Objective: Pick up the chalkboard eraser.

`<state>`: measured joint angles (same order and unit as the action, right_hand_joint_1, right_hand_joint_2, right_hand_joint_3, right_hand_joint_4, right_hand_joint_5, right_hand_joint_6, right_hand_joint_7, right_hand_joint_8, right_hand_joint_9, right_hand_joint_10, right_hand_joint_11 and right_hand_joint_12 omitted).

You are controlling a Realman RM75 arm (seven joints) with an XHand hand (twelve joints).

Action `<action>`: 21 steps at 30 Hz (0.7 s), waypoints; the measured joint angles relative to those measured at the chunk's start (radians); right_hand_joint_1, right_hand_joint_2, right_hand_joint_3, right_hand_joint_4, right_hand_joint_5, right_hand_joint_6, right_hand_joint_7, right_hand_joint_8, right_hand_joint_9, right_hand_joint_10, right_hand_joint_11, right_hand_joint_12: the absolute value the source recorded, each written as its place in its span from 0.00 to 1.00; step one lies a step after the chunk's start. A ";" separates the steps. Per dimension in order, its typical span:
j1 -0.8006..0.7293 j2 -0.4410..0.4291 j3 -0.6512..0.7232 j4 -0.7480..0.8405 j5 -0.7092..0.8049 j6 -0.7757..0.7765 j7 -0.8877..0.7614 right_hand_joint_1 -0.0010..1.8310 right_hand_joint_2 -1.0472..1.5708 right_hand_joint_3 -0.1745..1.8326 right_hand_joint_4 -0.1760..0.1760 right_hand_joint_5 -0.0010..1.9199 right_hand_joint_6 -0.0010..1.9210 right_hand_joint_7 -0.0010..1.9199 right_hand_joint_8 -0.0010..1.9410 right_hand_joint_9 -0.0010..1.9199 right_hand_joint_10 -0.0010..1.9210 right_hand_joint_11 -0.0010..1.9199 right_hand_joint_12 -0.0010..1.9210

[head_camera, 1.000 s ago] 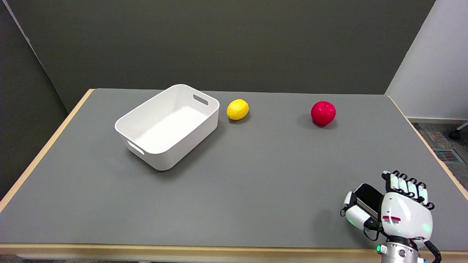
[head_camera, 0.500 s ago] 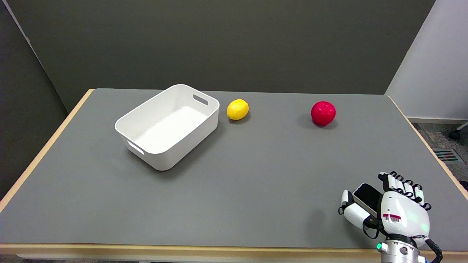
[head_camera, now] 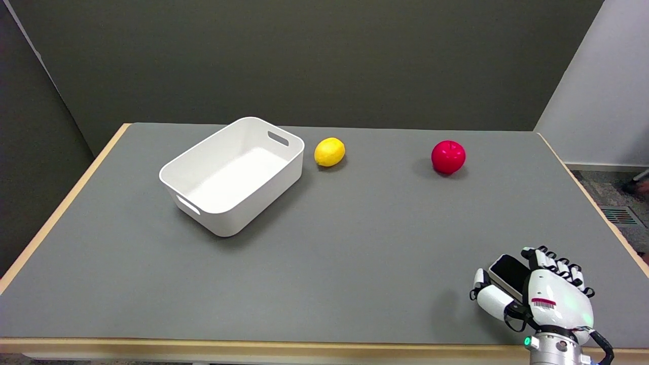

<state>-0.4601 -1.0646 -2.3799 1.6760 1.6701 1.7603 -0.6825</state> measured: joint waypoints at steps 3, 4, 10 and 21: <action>0.007 0.009 0.000 0.007 0.029 -0.013 0.000 0.26 0.64 0.50 0.29 0.14 0.27 0.16 0.23 0.09 0.44 0.03 0.66; 0.010 0.012 0.000 0.008 0.038 -0.018 0.000 0.26 0.64 0.50 0.29 0.14 0.27 0.16 0.23 0.09 0.44 0.03 0.66; 0.024 0.030 0.001 0.015 0.078 -0.037 0.002 0.26 0.64 0.50 0.29 0.14 0.27 0.16 0.23 0.09 0.44 0.03 0.66; 0.036 0.050 0.001 0.019 0.117 -0.056 0.006 0.26 0.65 0.50 0.29 0.14 0.27 0.17 0.23 0.10 0.44 0.03 0.66</action>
<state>-0.4240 -1.0148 -2.3791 1.6954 1.7869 1.7042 -0.6766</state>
